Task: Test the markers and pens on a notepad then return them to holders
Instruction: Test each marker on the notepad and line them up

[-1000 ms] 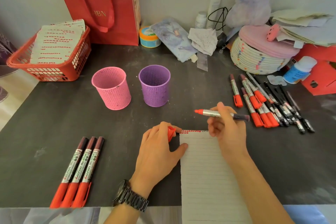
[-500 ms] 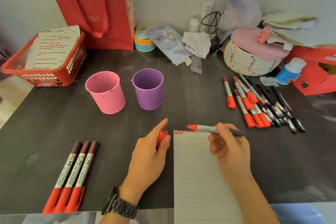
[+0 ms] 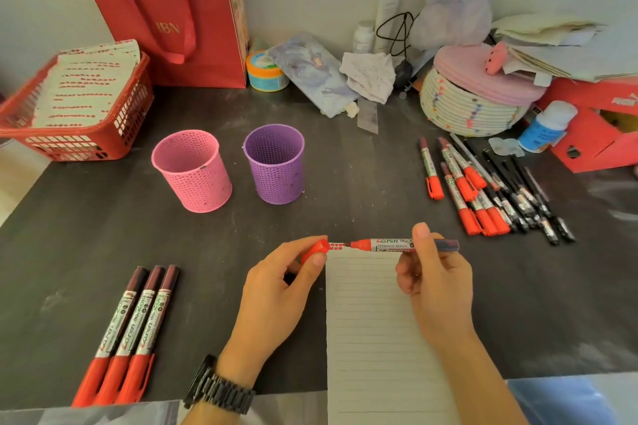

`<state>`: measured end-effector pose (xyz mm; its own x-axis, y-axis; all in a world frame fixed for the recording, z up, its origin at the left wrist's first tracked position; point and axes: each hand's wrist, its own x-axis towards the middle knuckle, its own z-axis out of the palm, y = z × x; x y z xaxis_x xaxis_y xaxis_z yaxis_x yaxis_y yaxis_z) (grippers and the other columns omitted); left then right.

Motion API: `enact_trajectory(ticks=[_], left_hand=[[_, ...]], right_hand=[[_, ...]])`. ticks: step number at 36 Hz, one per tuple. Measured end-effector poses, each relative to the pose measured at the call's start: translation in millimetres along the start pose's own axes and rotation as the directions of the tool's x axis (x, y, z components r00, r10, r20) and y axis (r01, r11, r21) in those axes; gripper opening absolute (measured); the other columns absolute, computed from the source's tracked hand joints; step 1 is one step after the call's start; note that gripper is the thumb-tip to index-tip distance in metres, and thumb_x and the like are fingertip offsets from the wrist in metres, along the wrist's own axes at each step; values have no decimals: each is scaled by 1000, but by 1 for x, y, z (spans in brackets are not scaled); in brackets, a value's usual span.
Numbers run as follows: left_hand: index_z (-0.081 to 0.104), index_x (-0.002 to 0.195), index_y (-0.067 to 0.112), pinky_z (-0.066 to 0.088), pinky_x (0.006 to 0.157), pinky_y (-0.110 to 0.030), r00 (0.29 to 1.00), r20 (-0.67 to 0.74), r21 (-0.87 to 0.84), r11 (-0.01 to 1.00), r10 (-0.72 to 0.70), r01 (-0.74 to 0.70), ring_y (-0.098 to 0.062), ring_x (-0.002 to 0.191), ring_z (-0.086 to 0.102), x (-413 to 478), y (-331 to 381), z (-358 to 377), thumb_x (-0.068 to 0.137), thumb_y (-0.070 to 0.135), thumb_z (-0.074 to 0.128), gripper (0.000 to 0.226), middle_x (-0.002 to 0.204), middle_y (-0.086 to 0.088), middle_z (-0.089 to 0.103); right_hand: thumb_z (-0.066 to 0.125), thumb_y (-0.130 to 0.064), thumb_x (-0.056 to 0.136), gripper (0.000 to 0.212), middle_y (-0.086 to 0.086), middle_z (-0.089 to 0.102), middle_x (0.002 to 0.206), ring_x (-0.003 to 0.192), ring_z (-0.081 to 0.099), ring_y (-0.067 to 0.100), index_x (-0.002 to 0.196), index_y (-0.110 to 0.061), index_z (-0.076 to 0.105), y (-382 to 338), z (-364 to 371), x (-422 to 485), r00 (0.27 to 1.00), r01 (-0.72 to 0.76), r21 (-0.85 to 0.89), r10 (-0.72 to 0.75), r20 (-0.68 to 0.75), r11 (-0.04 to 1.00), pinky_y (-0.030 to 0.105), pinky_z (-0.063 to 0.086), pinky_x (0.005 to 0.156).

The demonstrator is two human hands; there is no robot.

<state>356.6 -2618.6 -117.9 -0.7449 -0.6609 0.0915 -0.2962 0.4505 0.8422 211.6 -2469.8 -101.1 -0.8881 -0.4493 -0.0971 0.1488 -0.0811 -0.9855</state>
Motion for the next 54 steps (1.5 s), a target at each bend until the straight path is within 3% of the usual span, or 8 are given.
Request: enact_trajectory(ticks=[15, 25, 28, 35, 43, 46, 49, 54], left_hand=[[50, 125, 61, 51, 75, -21, 992, 31, -9, 993, 120, -120, -11, 96, 62, 0, -1, 0, 90, 61, 46, 35, 112, 30, 61], [57, 132, 45, 45, 69, -13, 974, 97, 136, 966, 206, -218, -11, 82, 58, -3, 2, 5, 96, 62, 40, 43, 107, 29, 56], [51, 134, 45, 50, 71, -20, 969, 110, 166, 958, 219, -235, -9, 87, 58, -7, 5, 3, 98, 63, 33, 44, 108, 26, 54], [47, 133, 39, 39, 66, -8, 955, 71, 122, 947, 290, -296, -10, 79, 52, -21, 32, 1, 99, 57, 42, 39, 100, 23, 43], [53, 120, 39, 41, 66, -9, 935, 60, 70, 933, 350, -354, -12, 80, 55, -24, 40, -13, 99, 46, 51, 23, 106, 20, 53], [54, 118, 38, 41, 68, -8, 931, 131, 45, 936, 341, -349, -6, 84, 56, -28, 37, -19, 100, 47, 49, 21, 109, 19, 55], [55, 115, 35, 40, 70, -6, 924, 221, 44, 944, 310, -327, 3, 85, 54, -31, 38, -26, 97, 49, 48, 23, 105, 22, 54], [56, 112, 38, 37, 64, -13, 895, 367, 84, 949, 253, -302, -9, 74, 49, -29, 46, -39, 97, 36, 59, 15, 90, 16, 52]], right_hand=[[63, -60, 82, 44, 5, 61, 54, 41, 48, 10, 61, -22, 60, 1, 6, -3, 998, 67, -112, -68, -6, 991, 18, 39, 43], [69, -62, 77, 45, 6, 62, 51, 40, 50, 11, 62, -20, 65, -1, 14, -7, 998, 59, -190, -55, 29, 980, 19, 41, 42], [69, -67, 74, 50, 8, 61, 49, 38, 49, 11, 58, -19, 65, -6, 15, -8, 999, 35, -188, -33, 18, 981, 19, 40, 41], [74, -71, 66, 60, 3, 52, 42, 35, 44, 10, 55, -12, 70, -20, 22, -18, 1000, -20, -97, 18, -20, 995, 19, 35, 37], [76, -65, 73, 50, 3, 59, 54, 38, 44, 9, 66, -16, 76, -27, 10, -42, 984, -110, -13, 110, 143, 994, 19, 32, 37], [66, -66, 78, 47, 3, 63, 64, 42, 42, 15, 91, -23, 77, -33, 0, -48, 976, -54, -40, 61, 209, 998, 21, 31, 39], [61, -61, 80, 38, 1, 68, 75, 45, 46, 13, 98, -30, 75, -37, -12, -53, 947, 80, -207, -10, 321, 975, 19, 35, 42], [55, -62, 91, 24, -15, 67, 79, 63, 56, 6, 104, -47, 69, -30, -15, -70, 874, 363, -491, -107, 474, 792, 12, 41, 57]])
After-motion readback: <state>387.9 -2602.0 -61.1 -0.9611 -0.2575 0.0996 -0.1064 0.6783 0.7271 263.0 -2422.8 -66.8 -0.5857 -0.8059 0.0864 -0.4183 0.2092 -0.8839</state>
